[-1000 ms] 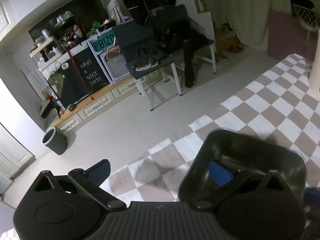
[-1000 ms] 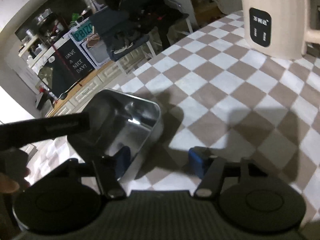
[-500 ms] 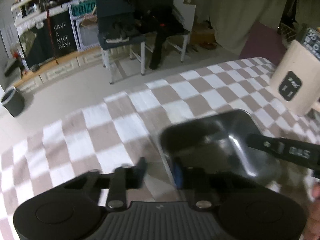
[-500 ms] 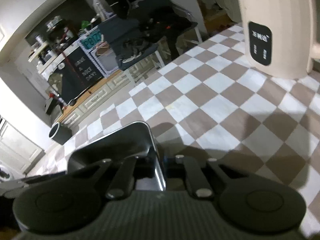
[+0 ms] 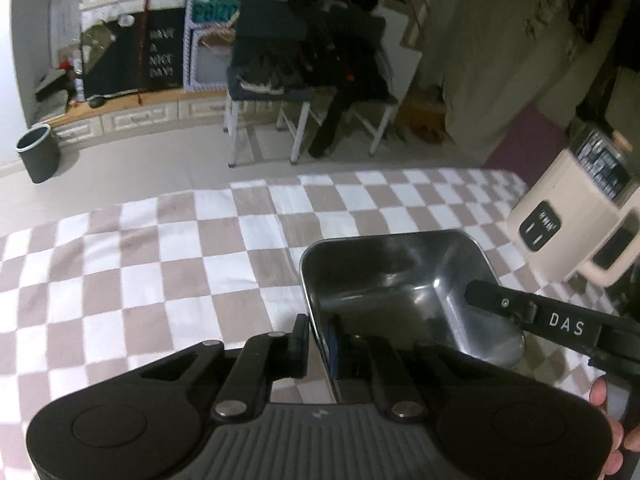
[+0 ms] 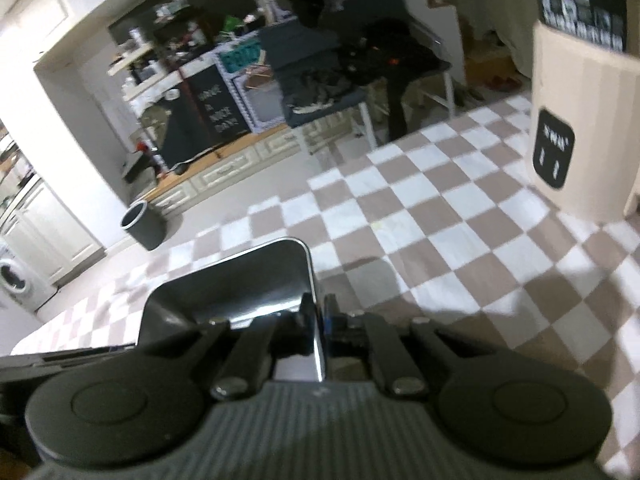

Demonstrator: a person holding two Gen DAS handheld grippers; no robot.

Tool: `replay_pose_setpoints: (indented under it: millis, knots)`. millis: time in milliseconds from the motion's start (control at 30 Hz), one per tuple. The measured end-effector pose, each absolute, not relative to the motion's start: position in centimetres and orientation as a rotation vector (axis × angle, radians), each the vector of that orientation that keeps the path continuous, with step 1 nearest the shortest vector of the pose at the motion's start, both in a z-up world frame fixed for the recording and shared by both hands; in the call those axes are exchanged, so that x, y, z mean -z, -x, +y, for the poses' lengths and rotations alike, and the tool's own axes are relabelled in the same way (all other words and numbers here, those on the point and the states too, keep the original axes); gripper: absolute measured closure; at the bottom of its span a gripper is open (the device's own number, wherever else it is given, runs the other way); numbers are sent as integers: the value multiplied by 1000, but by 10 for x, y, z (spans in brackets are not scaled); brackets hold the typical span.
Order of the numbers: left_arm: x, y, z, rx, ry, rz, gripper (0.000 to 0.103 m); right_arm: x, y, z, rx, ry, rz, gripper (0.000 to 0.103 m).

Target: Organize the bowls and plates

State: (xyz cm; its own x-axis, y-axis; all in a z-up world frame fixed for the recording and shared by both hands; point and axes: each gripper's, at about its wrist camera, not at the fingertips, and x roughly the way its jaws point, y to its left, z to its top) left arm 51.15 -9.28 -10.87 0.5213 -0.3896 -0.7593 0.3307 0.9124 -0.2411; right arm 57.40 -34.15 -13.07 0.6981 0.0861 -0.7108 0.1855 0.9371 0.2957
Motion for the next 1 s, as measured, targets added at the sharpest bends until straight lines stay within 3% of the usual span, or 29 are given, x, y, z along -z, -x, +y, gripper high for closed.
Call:
replay_pose_setpoints:
  millis: [567, 1000]
  knots:
    - [28, -387, -67, 393, 153, 826, 90, 66, -484, -337, -88, -293, 775, 99]
    - [0, -281, -59, 435, 186, 776, 91, 49, -399, -343, -141, -275, 765, 99]
